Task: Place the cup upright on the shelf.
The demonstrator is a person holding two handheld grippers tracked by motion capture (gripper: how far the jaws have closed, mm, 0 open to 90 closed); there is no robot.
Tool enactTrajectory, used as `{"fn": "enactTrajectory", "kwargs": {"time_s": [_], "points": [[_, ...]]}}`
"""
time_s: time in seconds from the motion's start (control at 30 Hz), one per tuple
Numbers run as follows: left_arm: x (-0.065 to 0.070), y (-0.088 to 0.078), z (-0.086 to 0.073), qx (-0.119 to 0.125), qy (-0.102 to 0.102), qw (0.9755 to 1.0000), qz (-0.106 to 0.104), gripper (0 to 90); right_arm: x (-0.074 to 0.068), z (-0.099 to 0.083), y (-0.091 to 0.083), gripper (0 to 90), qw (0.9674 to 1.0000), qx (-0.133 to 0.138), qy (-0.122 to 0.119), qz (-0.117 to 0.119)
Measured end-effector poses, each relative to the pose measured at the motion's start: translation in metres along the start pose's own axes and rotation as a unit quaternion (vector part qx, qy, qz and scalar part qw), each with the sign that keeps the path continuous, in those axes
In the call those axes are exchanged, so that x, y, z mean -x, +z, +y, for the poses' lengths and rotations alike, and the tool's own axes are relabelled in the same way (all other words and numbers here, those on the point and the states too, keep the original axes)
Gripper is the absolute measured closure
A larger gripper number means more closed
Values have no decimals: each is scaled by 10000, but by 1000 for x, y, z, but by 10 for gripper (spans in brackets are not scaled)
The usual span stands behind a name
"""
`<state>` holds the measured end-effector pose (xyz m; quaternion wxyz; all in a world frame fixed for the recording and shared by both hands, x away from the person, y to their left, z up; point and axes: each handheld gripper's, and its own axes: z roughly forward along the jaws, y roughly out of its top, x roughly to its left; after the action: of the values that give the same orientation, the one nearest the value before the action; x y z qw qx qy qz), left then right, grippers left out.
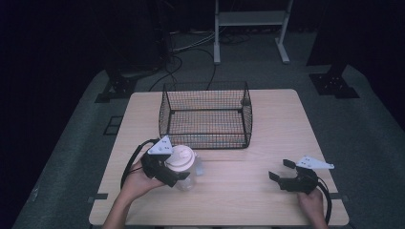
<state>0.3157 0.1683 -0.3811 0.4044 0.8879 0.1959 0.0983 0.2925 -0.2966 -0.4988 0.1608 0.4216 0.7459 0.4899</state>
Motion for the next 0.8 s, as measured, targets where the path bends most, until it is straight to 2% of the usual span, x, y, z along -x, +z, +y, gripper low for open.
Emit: {"fn": "enactTrajectory", "kwargs": {"time_s": [0.07, 0.13, 0.3, 0.47, 0.57, 0.8], "points": [[-1, 0, 0, -33, -1, 10000, -8, 18, 0, 0, 0, 129, 10000, 3, 2, 0], [-2, 1, 1, -50, -17, 9999, -102, 35, 0, 0, 0, 129, 10000, 5, 6, 2], [-2, 1, 4, -134, -4, 9998, -125, 46, 0, 0, 0, 129, 10000, 6, 0, 4], [-3, 1, 6, -254, -1, 9996, -121, 48, 0, 0, 0, 129, 10000, 4, -3, 4], [-3, 1, 9, -341, -65, 9994, -27, 49, 0, 0, 0, 129, 10000, 5, 1, 4], [-1, 1, 13, -486, -28, 9988, -5, 50, 0, 0, 0, 129, 10000, 5, 6, 5]]}}
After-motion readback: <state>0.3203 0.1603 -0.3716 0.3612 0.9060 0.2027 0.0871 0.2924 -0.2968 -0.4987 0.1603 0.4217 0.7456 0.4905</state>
